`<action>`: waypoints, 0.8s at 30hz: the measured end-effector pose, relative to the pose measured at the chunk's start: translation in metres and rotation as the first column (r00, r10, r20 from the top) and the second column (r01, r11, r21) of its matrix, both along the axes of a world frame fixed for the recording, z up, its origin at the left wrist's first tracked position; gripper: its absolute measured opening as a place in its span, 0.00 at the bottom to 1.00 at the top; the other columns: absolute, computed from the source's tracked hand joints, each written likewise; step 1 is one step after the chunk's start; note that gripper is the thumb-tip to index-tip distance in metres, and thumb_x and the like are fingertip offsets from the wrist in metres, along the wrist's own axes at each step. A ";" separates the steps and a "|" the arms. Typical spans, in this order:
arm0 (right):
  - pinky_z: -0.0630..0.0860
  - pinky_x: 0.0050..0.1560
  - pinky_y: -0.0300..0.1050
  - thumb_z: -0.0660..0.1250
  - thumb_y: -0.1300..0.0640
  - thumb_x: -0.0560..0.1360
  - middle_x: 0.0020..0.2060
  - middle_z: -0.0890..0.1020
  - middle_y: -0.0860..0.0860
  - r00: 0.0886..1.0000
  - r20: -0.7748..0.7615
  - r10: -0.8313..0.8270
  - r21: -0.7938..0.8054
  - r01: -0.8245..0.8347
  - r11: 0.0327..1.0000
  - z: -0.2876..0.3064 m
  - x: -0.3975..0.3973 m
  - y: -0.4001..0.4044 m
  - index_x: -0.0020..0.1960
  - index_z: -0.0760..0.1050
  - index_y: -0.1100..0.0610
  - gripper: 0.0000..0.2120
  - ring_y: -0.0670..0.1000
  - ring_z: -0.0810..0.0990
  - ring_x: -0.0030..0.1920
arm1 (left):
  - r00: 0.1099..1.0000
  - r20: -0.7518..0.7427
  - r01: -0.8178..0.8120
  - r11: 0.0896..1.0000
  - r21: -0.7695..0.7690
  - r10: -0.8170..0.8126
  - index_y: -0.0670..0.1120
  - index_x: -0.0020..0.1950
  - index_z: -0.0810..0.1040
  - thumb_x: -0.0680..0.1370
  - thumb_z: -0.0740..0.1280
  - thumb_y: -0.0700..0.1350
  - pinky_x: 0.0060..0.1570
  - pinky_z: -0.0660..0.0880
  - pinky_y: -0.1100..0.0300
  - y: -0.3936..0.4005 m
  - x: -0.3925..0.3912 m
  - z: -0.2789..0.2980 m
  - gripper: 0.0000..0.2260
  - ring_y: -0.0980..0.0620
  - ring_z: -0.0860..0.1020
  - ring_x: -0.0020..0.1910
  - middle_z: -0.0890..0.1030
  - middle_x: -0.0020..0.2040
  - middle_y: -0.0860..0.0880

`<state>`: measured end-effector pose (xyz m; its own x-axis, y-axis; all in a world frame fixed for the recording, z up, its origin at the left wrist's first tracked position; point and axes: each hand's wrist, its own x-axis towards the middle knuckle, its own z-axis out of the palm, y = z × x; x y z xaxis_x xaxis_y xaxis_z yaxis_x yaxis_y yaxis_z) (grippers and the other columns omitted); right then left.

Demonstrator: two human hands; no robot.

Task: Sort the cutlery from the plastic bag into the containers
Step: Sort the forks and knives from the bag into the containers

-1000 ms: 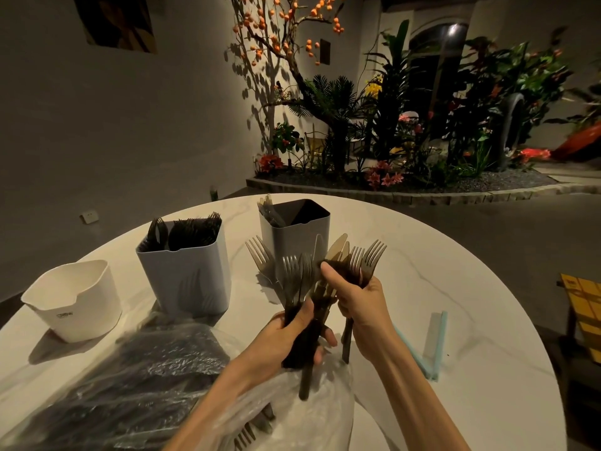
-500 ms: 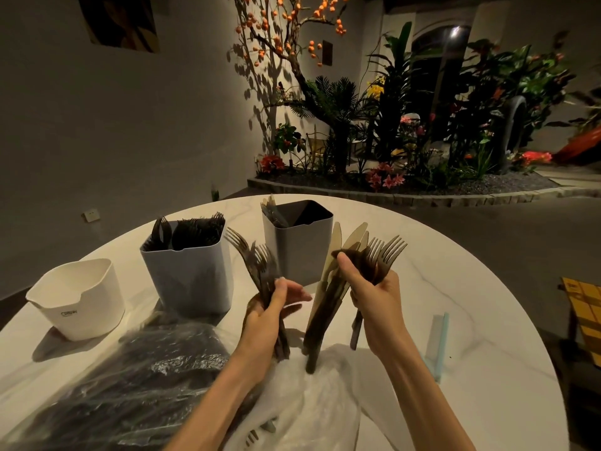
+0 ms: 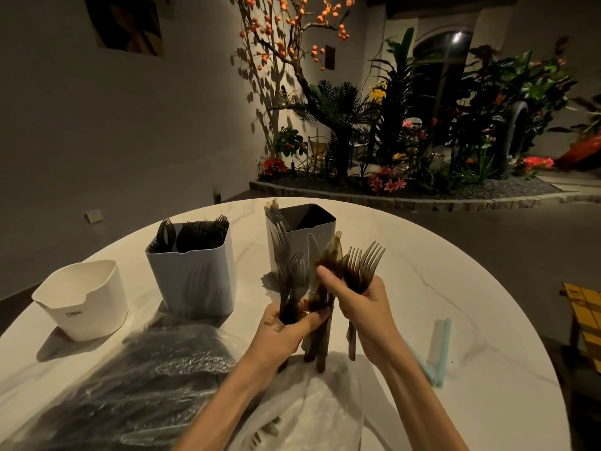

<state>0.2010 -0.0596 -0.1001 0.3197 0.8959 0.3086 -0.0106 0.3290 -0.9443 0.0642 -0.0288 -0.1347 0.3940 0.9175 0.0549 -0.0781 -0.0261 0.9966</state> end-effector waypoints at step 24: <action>0.74 0.32 0.30 0.72 0.58 0.77 0.29 0.83 0.47 0.997 0.013 0.082 -0.058 -0.081 0.995 0.002 -0.002 -0.003 0.41 0.80 0.57 0.06 0.42 0.82 0.31 | 0.987 -0.152 0.064 0.992 0.105 -0.047 0.54 0.48 0.85 0.79 0.70 0.39 0.41 0.76 0.71 -0.004 -0.004 0.008 0.09 0.60 0.84 0.44 0.86 0.39 0.54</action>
